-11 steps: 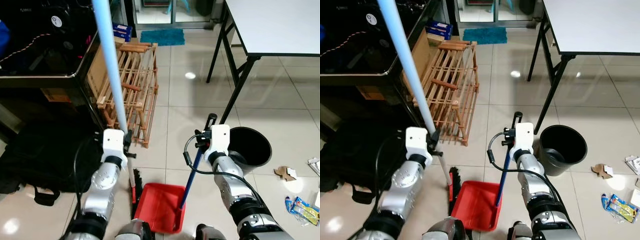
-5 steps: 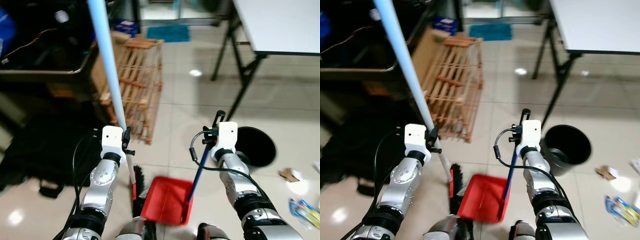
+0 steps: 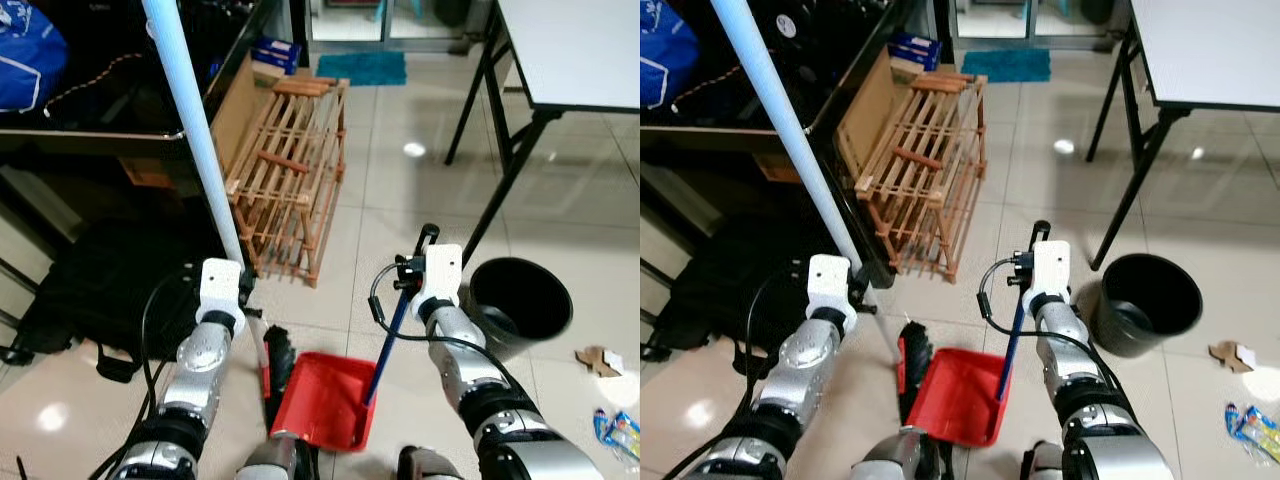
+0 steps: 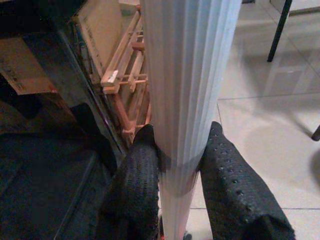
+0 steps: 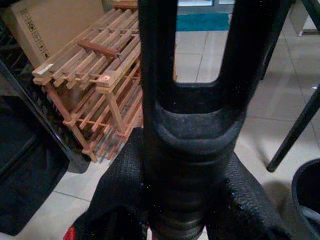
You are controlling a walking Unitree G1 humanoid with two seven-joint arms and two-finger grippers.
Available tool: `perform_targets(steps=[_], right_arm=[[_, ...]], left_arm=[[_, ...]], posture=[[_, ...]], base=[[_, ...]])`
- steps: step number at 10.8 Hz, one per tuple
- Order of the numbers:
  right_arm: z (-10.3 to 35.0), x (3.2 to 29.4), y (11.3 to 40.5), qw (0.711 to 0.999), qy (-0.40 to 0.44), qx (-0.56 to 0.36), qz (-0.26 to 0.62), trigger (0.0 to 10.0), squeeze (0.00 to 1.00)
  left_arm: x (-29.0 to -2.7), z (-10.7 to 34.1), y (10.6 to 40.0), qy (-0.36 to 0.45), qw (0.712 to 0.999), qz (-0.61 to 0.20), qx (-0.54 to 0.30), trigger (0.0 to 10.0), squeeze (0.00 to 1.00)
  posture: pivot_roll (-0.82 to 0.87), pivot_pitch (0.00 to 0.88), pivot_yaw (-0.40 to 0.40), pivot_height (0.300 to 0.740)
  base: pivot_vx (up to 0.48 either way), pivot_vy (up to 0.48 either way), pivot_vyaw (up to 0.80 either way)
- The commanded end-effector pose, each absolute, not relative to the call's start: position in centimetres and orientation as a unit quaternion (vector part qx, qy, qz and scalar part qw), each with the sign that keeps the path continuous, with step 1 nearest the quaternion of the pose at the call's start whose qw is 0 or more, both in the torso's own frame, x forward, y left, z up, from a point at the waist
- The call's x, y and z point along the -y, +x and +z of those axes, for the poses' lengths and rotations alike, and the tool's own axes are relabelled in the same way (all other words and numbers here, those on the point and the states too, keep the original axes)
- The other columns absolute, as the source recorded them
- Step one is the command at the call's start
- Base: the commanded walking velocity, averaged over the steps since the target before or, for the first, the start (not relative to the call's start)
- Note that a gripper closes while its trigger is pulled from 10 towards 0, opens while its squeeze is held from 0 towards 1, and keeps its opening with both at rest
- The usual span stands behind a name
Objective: Sweep floor
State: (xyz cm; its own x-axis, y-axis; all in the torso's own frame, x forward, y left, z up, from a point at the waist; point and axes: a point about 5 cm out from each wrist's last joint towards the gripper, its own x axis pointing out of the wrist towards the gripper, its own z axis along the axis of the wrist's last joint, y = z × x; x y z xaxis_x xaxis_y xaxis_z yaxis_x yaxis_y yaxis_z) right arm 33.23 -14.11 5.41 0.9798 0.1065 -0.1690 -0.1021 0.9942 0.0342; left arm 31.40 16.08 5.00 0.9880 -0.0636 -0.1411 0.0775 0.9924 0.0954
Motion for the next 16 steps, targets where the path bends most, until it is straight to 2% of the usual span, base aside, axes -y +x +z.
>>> perform_targets(steps=[1,5,7,9,12,14,16], right_arm=[[6.0,14.2,33.6,0.996,0.009,-0.071,0.049,10.0,0.00],[4.9,15.7,33.3,0.994,0.019,-0.106,0.009,10.0,0.00],[5.3,18.0,33.5,0.994,0.007,-0.109,-0.022,10.0,0.00],[5.9,20.2,33.7,0.993,0.000,-0.101,-0.055,10.0,0.00],[5.4,22.5,32.8,0.991,-0.013,-0.108,-0.082,10.0,0.00],[4.2,21.9,32.1,0.989,-0.015,-0.127,-0.071,10.0,0.00],[1.8,19.7,30.7,0.983,-0.029,-0.179,-0.031,10.0,0.00]], left_arm=[[-16.5,4.5,31.3,0.058,0.994,-0.028,-0.083,10.0,0.00],[-17.3,2.4,30.4,0.068,0.988,-0.032,-0.135,10.0,0.00],[-17.8,2.3,30.3,0.064,0.987,-0.027,-0.145,10.0,0.00],[-17.5,2.8,30.9,0.024,0.990,-0.027,-0.136,10.0,0.00],[-16.5,3.6,31.9,0.041,0.990,-0.040,-0.127,10.0,0.00],[-16.2,2.9,31.4,0.061,0.987,-0.048,-0.140,10.0,0.00],[-16.6,0.6,29.5,0.075,0.978,-0.049,-0.186,10.0,0.00]], posture=[[-0.12,0.167,0.126,0.740],[-0.13,0.171,0.124,0.740],[-0.13,0.170,0.129,0.740],[-0.13,0.167,0.138,0.740],[-0.15,0.165,0.144,0.740],[-0.16,0.162,0.141,0.740],[-0.16,0.155,0.128,0.740]], base=[[0.000,0.000,0.00],[0.000,0.000,0.00],[0.000,0.000,0.00],[0.199,0.000,0.00],[0.223,0.000,0.00],[0.000,0.000,0.00],[0.000,0.000,0.00]])
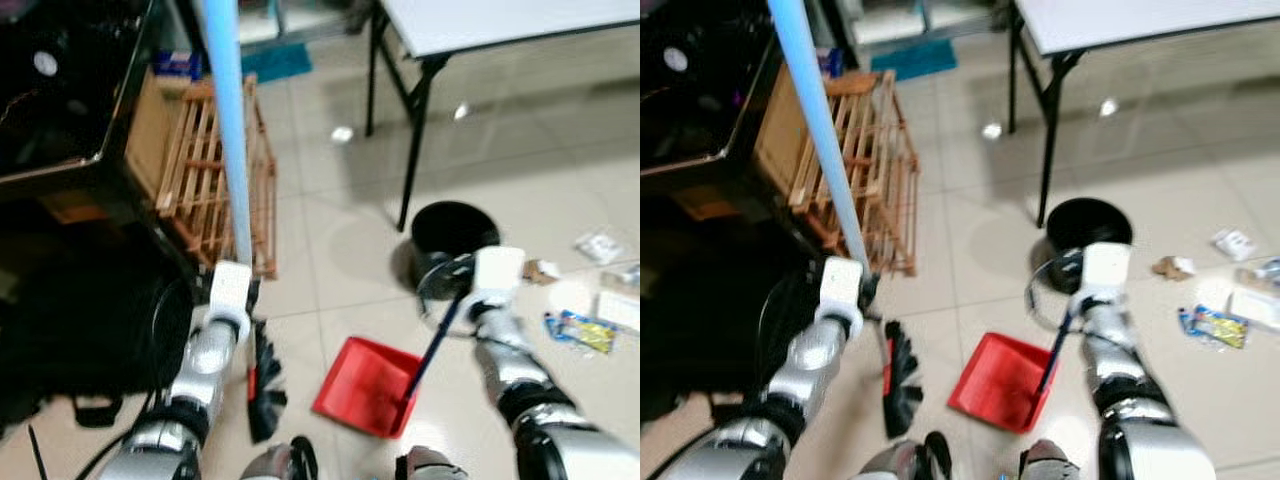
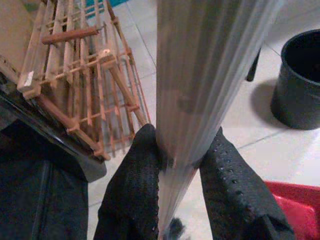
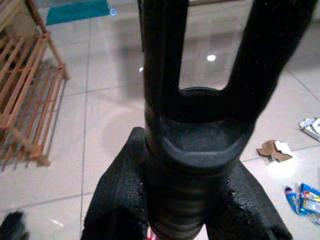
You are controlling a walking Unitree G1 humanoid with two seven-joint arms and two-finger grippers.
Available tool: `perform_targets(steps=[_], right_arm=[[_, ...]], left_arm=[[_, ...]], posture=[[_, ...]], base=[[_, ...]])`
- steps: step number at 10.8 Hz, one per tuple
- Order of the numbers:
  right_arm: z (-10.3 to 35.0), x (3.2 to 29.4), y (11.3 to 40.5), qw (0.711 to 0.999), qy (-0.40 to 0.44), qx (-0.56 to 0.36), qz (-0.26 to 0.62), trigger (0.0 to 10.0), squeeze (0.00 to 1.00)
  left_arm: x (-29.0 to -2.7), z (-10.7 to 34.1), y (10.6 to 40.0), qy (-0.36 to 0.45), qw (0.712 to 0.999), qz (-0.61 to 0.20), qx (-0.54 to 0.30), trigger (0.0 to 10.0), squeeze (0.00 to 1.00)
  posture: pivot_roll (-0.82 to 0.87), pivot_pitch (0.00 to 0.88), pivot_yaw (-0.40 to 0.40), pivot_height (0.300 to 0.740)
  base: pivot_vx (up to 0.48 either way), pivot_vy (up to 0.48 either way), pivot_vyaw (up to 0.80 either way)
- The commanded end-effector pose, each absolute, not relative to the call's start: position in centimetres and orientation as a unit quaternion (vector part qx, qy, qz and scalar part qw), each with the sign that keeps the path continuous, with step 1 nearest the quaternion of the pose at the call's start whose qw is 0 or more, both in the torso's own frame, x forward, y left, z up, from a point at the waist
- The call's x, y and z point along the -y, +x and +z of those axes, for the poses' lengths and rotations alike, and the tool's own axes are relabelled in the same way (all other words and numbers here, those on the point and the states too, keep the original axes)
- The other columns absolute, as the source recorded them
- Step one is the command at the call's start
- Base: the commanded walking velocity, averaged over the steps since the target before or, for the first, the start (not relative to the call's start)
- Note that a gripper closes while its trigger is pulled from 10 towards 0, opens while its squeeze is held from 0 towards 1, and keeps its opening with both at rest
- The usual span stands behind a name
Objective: Sweep floor
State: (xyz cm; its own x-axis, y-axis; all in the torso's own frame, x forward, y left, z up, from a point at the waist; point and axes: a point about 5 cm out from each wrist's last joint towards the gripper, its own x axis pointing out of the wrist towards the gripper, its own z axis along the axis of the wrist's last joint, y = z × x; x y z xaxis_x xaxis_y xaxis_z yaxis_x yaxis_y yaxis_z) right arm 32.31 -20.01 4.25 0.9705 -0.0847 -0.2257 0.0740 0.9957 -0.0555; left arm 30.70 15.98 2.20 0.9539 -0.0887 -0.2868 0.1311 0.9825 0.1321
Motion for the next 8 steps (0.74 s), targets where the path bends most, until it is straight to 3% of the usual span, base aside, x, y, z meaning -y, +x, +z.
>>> perform_targets(steps=[1,4,8], right_arm=[[1.0,19.1,30.2,0.980,-0.032,-0.197,-0.018,10.0,0.00],[0.2,18.8,29.5,0.976,-0.043,-0.215,-0.002,10.0,0.00],[1.4,20.8,30.3,0.974,-0.083,-0.208,0.020,10.0,0.00]], left_arm=[[-17.3,-0.2,28.7,0.075,0.976,-0.037,-0.203,10.0,0.00],[-18.5,-0.9,27.9,0.080,0.973,-0.012,-0.216,10.0,0.00],[-16.0,-0.1,29.0,0.035,0.981,0.008,-0.191,10.0,0.00]], posture=[[-0.16,0.152,0.121,0.740],[-0.16,0.140,0.089,0.740],[-0.19,0.129,-0.019,0.740]], base=[[0.000,0.000,0.00],[0.000,0.000,0.00],[0.000,0.000,0.00]])
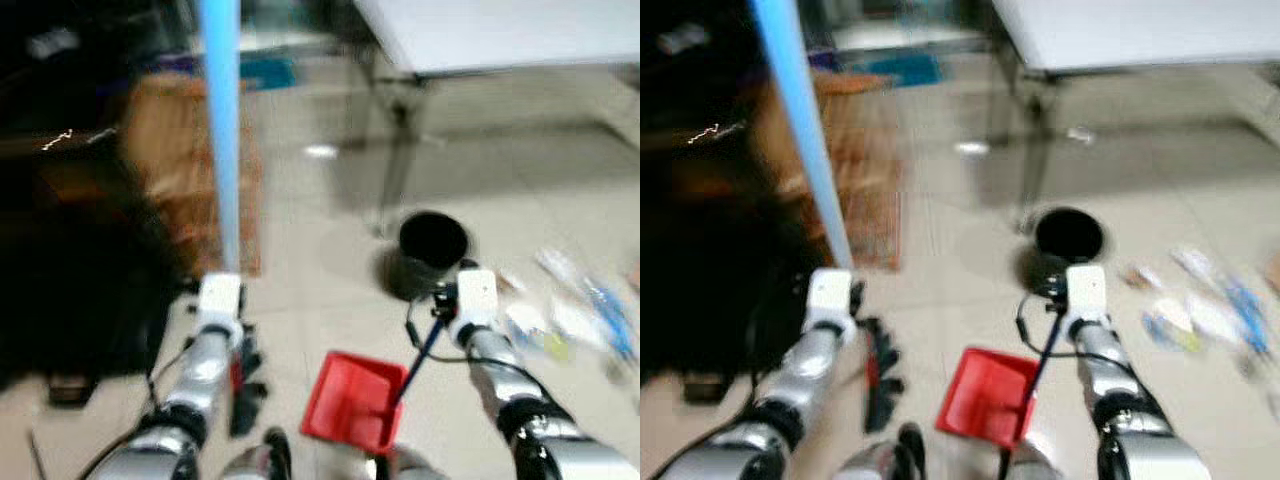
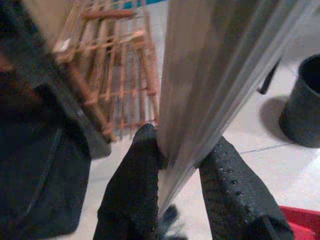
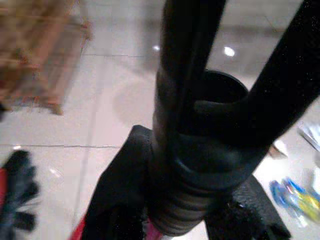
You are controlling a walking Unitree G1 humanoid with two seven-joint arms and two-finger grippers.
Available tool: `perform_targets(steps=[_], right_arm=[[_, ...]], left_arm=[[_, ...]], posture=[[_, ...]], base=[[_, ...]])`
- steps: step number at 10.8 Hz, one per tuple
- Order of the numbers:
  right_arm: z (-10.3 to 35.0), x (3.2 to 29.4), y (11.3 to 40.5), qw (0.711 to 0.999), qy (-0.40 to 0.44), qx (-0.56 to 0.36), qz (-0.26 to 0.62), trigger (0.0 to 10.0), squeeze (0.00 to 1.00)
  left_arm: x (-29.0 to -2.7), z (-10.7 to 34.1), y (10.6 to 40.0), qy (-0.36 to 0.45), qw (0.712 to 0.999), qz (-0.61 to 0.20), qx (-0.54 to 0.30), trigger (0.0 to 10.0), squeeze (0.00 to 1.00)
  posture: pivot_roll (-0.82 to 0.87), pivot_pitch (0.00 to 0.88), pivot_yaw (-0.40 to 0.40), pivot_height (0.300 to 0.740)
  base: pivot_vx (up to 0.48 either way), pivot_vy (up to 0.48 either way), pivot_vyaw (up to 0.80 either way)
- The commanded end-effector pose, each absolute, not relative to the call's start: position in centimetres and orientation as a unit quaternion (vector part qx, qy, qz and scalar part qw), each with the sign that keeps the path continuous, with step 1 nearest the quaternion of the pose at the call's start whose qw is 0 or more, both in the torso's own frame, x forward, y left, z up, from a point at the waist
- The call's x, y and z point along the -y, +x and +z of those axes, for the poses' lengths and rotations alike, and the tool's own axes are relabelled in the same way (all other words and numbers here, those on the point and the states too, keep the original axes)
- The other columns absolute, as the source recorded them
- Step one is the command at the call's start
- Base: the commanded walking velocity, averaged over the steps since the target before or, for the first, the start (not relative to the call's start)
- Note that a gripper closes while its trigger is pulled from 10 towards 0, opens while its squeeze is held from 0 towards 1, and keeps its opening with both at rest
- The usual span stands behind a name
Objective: Sweep floor
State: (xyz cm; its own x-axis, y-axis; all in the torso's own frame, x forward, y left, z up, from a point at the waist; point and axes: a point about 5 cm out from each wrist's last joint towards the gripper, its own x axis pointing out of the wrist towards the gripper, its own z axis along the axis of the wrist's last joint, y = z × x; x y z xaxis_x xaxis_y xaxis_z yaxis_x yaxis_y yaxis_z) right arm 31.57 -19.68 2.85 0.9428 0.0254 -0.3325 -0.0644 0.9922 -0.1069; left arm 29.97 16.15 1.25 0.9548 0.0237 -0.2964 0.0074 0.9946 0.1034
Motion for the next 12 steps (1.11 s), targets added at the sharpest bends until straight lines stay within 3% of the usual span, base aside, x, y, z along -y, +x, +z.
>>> perform_targets(steps=[1,6,8,9,12], right_arm=[[1.5,21.0,30.3,0.974,-0.085,-0.208,0.019,10.0,0.00],[0.9,20.2,29.9,0.974,-0.072,-0.215,0.014,10.0,0.00],[0.4,19.6,29.6,0.971,-0.073,-0.227,0.019,10.0,0.00],[-0.5,19.6,28.9,0.965,-0.058,-0.255,0.006,10.0,0.00],[-1.8,19.6,27.7,0.955,-0.059,-0.290,0.002,10.0,0.00]], left_arm=[[-15.7,-0.1,29.0,0.034,0.981,0.004,-0.189,10.0,0.00],[-16.6,-0.6,28.7,0.072,0.974,-0.015,-0.214,10.0,0.00],[-17.2,-1.7,27.7,0.102,0.963,-0.019,-0.247,10.0,0.00],[-18.2,-3.2,26.1,0.073,0.953,-0.003,-0.295,10.0,0.00],[-19.8,-4.7,23.9,0.063,0.940,0.016,-0.336,10.0,0.00]], posture=[[-0.19,0.127,-0.021,0.740],[-0.18,0.126,0.022,0.740],[-0.18,0.114,0.033,0.740],[-0.17,0.103,0.042,0.740],[-0.17,0.097,0.054,0.740]], base=[[0.000,0.000,0.00],[0.111,0.000,0.00],[0.000,0.000,0.00],[0.000,0.000,0.00],[0.000,0.000,0.00]])
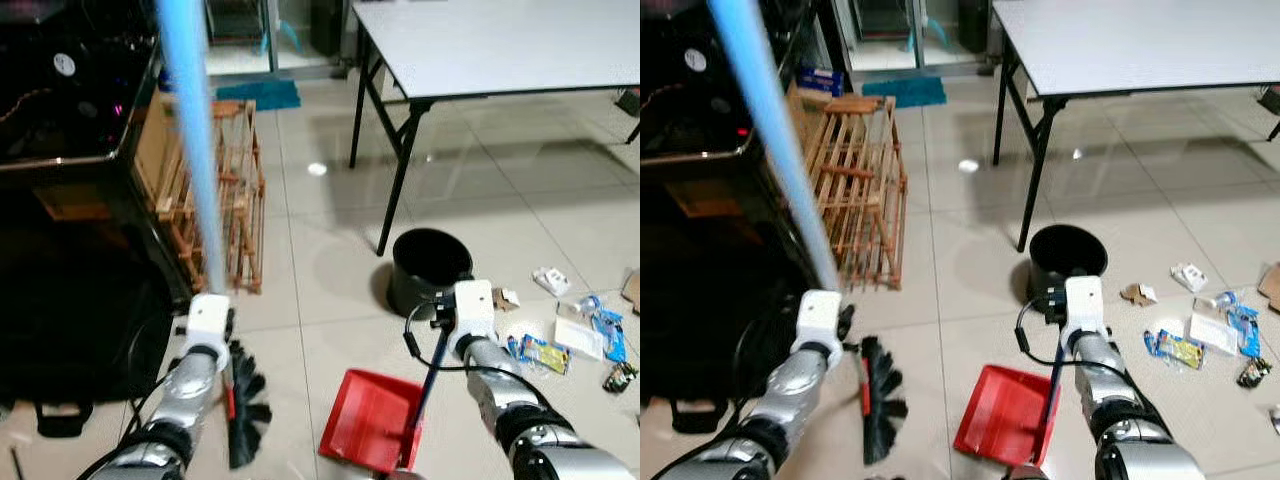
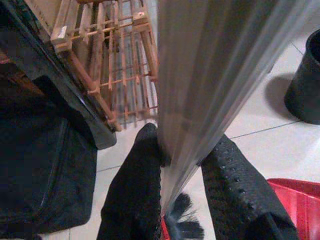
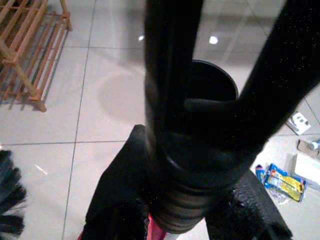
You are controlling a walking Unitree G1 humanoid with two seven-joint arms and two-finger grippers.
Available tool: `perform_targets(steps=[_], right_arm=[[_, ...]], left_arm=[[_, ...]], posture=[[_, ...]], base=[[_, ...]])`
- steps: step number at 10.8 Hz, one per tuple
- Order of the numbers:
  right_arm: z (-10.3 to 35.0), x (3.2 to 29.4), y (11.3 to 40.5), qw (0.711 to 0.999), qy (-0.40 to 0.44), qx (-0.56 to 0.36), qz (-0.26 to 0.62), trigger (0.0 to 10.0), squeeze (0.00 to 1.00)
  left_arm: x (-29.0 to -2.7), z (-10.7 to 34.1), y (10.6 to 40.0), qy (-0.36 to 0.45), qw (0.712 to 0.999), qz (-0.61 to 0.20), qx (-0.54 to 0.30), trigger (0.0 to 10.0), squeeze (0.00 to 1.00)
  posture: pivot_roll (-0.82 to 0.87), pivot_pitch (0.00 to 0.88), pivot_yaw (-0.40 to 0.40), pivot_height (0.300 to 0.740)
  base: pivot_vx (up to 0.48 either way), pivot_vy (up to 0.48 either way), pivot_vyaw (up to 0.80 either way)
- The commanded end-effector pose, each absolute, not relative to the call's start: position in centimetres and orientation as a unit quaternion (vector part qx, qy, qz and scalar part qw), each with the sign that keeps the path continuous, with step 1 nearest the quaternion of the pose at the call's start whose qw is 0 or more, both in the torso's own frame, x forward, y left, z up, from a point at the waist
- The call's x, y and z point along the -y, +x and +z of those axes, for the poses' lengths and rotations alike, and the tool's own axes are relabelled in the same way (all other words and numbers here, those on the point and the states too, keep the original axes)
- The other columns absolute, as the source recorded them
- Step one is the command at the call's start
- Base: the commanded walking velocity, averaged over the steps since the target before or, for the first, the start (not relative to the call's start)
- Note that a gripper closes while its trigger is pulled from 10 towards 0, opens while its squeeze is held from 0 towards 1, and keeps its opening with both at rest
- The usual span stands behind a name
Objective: Sweep floor
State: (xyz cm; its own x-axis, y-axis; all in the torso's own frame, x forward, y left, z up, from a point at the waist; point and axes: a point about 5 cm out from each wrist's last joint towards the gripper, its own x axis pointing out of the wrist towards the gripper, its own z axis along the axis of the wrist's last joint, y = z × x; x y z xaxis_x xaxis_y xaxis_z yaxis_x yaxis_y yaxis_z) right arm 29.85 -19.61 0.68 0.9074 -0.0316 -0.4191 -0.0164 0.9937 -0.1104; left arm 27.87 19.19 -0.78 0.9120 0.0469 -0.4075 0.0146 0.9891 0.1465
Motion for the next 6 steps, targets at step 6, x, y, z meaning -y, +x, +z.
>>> perform_targets(steps=[6], right_arm=[[-4.5,17.9,25.0,0.931,-0.005,-0.364,-0.007,10.0,0.00]], left_arm=[[-20.0,-5.8,22.3,0.063,0.924,0.012,-0.377,10.0,0.00]], posture=[[-0.16,0.105,0.073,0.740]], base=[[0.000,0.000,0.00]])
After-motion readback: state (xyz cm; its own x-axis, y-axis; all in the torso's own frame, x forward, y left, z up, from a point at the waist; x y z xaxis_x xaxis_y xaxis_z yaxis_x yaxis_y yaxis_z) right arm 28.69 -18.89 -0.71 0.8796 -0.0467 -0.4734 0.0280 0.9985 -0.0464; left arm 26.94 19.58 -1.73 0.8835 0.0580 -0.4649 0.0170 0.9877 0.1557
